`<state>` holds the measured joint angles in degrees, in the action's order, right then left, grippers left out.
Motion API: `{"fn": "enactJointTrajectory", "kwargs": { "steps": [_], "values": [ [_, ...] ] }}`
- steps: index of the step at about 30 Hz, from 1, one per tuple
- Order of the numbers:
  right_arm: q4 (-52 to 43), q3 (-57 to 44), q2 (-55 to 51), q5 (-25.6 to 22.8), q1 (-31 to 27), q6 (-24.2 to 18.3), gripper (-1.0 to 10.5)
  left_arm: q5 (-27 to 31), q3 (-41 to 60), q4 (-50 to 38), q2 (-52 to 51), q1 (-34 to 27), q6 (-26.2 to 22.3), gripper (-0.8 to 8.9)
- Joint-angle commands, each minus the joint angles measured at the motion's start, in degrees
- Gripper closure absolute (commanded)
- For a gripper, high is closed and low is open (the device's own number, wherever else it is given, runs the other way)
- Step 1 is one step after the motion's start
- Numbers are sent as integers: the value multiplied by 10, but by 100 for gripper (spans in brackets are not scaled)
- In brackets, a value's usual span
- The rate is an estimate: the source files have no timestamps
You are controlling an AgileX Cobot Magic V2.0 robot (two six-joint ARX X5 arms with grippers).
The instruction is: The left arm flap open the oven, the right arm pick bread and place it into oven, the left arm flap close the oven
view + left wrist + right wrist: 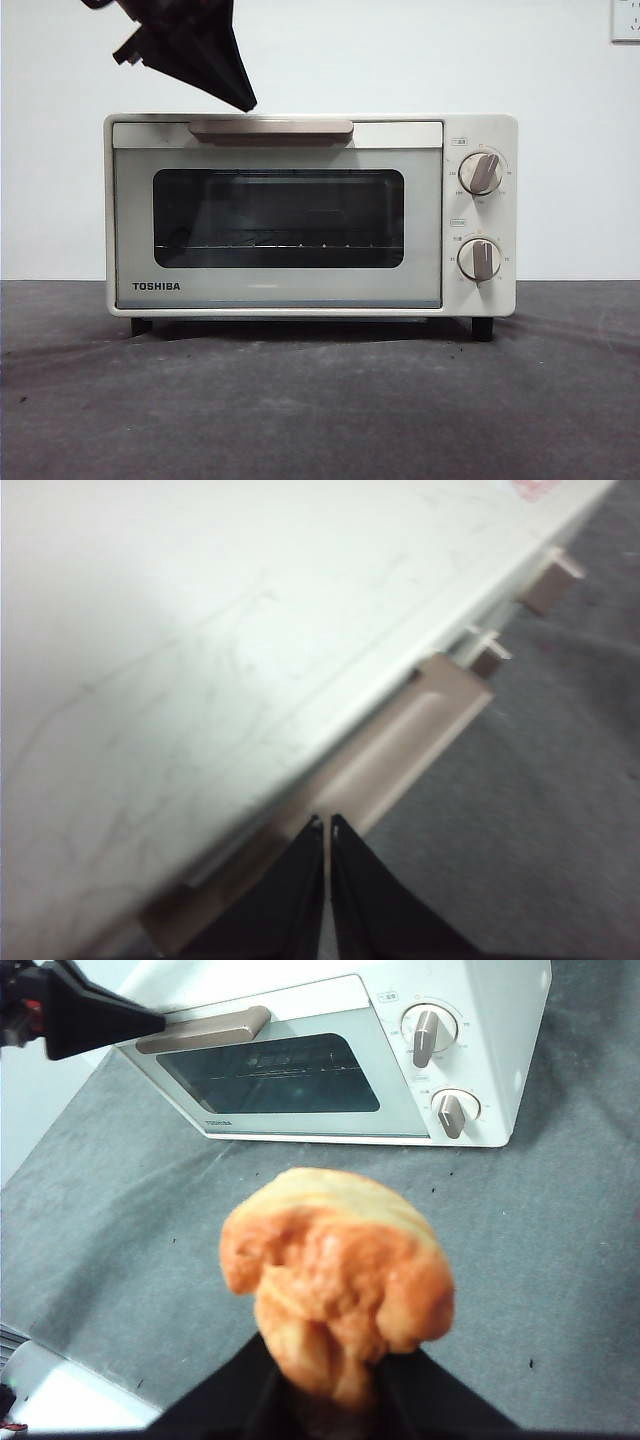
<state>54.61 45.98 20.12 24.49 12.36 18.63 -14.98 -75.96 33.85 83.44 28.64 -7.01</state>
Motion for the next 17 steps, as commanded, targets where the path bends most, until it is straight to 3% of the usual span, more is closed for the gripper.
{"fn": "enactJointTrajectory", "kwargs": {
  "steps": [1, 17],
  "values": [
    [-6, 6, 0, 10, 3, 9, 900, 9, -15, -18, 15, 3, -9, 801],
    [-6, 6, 0, 10, 3, 9, 900, 10, -15, 34, 35, 8, -9, 801]
  ]
}}
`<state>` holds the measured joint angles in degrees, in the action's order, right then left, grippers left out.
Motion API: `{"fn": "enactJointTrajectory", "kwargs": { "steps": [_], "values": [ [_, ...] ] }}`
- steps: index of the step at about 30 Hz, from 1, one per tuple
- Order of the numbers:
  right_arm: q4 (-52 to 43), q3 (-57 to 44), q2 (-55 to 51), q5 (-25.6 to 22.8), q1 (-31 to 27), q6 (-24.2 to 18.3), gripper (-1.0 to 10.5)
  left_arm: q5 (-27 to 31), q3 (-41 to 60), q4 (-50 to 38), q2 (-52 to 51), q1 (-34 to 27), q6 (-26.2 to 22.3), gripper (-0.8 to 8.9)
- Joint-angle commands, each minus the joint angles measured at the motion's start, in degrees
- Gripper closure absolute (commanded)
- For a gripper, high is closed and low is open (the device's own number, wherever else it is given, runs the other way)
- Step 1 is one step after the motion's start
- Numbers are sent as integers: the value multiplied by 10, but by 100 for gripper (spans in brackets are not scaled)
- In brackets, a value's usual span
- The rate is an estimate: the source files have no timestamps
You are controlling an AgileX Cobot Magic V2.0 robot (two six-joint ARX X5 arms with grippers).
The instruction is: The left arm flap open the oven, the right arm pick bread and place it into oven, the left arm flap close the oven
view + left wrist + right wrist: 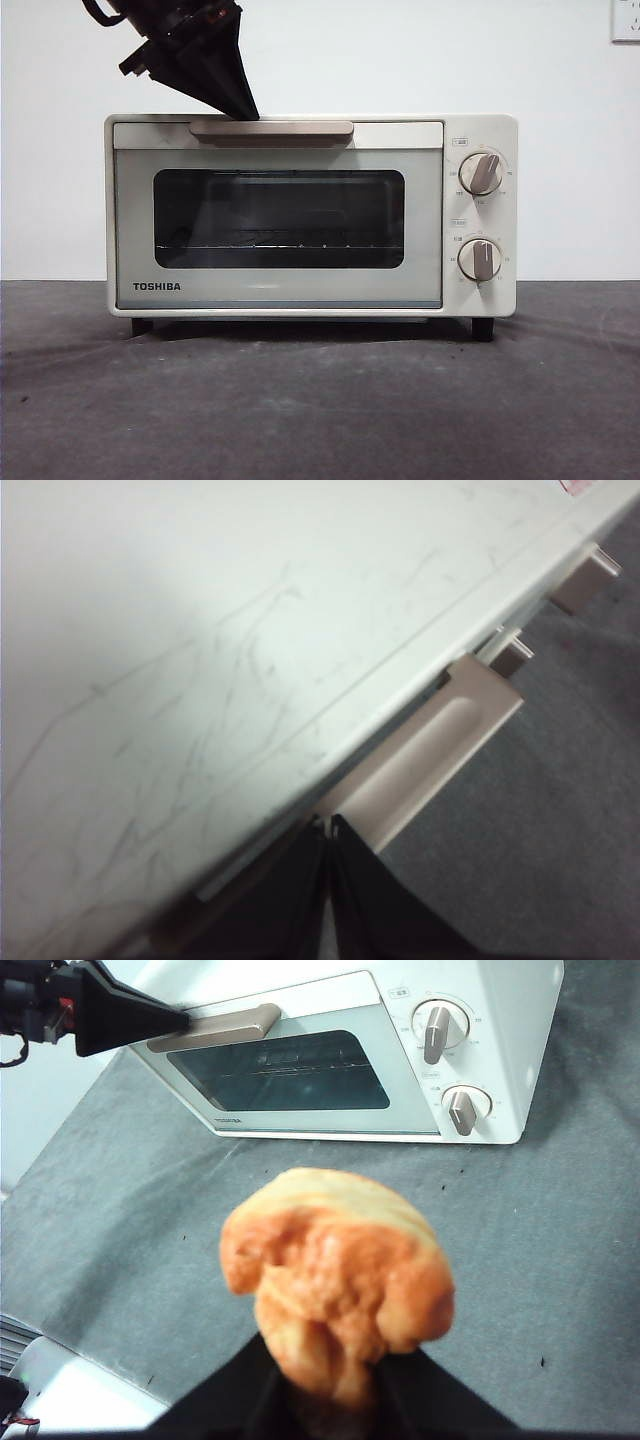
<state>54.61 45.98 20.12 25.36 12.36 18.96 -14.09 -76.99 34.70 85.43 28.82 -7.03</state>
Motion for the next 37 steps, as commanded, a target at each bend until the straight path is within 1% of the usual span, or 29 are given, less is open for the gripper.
{"fn": "enactJointTrajectory", "kwargs": {
  "steps": [1, 10, 19, 22, 27, 31, 34, 37],
  "values": [
    [-6, 6, 0, 1, 3, 5, 900, 1, -5, 31, 15, 7, -10, 801],
    [-6, 6, 0, 1, 3, 5, 900, 2, -4, 115, 14, 30, -24, 801],
    [-6, 6, 0, 2, 3, 5, 900, 7, 20, 125, -7, 57, -21, 801],
    [-6, 6, 0, 2, 3, 5, 900, 8, 44, 112, -23, 62, -15, 801],
    [-6, 6, 0, 1, 3, 5, 900, 8, 106, 59, -57, 70, 9, 801],
    [-6, 6, 0, 1, 3, 5, 900, 9, 150, 33, -81, 78, 23, 801],
    [-6, 6, 0, 2, 3, 5, 900, 23, 181, 14, -96, 84, 35, 801],
    [-6, 6, 0, 2, 3, 5, 900, 23, 208, -5, -110, 89, 50, 801]
  ]
}}
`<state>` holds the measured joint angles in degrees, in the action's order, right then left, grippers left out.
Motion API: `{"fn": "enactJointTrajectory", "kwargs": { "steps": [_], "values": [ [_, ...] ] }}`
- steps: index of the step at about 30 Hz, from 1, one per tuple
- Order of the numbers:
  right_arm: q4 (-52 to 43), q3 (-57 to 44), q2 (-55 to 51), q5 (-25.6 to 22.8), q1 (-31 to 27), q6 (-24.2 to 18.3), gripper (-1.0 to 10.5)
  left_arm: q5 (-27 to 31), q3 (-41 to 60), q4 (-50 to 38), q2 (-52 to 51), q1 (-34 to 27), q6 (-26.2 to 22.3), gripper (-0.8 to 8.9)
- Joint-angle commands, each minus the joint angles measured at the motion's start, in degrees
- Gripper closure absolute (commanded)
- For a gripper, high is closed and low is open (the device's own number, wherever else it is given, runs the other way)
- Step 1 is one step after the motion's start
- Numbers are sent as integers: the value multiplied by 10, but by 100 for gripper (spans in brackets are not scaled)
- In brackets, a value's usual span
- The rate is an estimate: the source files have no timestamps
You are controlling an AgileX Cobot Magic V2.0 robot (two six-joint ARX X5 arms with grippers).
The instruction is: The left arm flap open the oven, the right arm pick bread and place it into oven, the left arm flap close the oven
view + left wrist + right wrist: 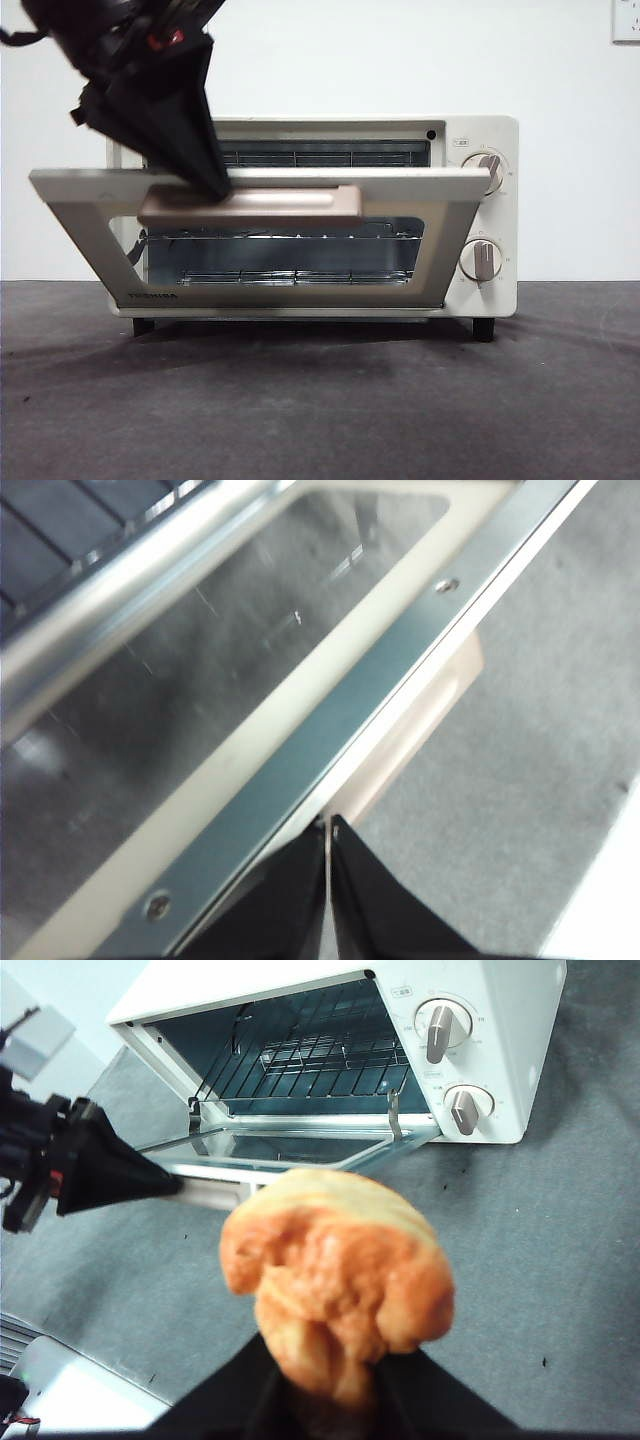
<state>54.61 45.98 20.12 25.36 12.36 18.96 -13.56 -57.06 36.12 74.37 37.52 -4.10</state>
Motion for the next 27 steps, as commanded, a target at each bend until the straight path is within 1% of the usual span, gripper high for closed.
{"fn": "enactJointTrajectory", "kwargs": {
  "steps": [1, 7, 15, 20, 23, 27],
  "values": [
    [-6, 6, 0, 2, 3, 5, 900, 18, 17, -25, -2, 4, 24, 801],
    [-6, 6, 0, 2, 3, 5, 900, 18, 37, -33, -7, 17, 36, 801],
    [-6, 6, 0, 2, 3, 5, 900, 22, 77, -75, -7, 38, 64, 801],
    [-6, 6, 0, 2, 3, 5, 900, 45, 94, -85, -7, 50, 69, 801],
    [-6, 6, 0, 2, 3, 5, 900, 46, 106, -92, -7, 54, 80, 801],
    [-6, 6, 0, 2, 3, 5, 900, 46, 111, -91, -8, 62, 83, 801]
  ]
}}
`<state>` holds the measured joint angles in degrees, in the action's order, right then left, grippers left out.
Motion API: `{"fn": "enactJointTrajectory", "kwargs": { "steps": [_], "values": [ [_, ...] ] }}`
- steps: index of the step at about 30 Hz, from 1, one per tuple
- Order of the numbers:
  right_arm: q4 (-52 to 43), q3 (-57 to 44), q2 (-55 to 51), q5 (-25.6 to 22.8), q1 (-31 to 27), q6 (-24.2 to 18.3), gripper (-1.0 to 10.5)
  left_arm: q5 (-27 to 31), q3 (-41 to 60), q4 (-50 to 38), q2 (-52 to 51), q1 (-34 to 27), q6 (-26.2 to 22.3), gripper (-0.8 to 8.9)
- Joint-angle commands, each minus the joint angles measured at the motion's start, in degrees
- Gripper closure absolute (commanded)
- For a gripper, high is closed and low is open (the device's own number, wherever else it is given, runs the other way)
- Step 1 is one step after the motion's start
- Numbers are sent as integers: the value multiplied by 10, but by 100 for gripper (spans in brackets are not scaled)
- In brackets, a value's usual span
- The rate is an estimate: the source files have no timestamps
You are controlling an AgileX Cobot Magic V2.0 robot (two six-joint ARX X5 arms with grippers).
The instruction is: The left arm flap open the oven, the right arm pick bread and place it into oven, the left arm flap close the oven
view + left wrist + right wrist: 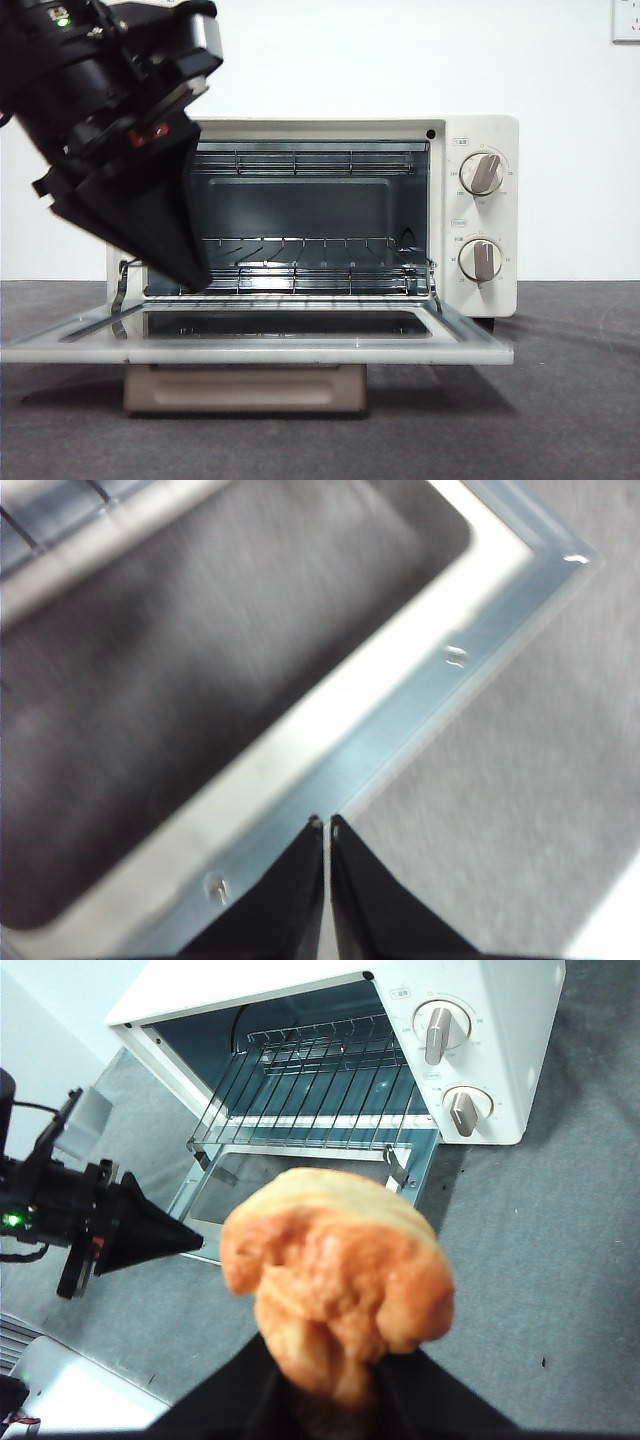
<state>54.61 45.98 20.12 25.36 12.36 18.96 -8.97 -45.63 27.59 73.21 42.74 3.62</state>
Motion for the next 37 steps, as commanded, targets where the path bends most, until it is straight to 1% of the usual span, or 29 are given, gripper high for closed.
{"fn": "enactJointTrajectory", "kwargs": {
  "steps": [1, 5, 8, 10, 12, 16, 19, 22, 25, 29, 32, 35, 37],
  "values": [
    [-6, 6, 0, 2, 3, 5, 900, 0, -4, -7, 0, 12, 8, 801],
    [-6, 6, 0, 2, 3, 5, 900, 0, -8, -3, -34, 13, 21, 801],
    [-6, 6, 0, 4, 3, 5, 900, 0, -12, 11, -81, 14, 35, 801],
    [-8, 6, 1, 13, 3, 5, 900, 0, -17, 27, -120, 14, 36, 801],
    [-17, 6, 9, 33, 3, 5, 900, 5, -22, 44, -160, 14, 36, 801],
    [-44, 6, 35, 73, 3, 5, 900, 40, -39, 91, -231, 14, 42, 801],
    [-68, 6, 62, 90, 3, 5, 900, 68, -54, 121, -279, 14, 46, 801],
    [-96, 6, 93, 98, 9, 8, 900, 94, -65, 138, -323, 14, 50, 801],
    [-128, 6, 127, 97, 30, 17, 900, 112, -76, 154, -360, 14, 52, 801],
    [-193, 6, 177, 83, 79, 38, 900, 146, -87, 173, -400, 14, 60, 801],
    [-254, 6, 223, 49, 129, 64, 900, 147, -91, 188, -422, 14, 66, 801],
    [-308, 6, 275, 2, 186, 81, 900, 147, -91, 206, -441, 14, 66, 801],
    [-338, 6, 310, -49, 223, 92, 901, 147, -91, 217, -453, 14, 72, 801]
  ]
}}
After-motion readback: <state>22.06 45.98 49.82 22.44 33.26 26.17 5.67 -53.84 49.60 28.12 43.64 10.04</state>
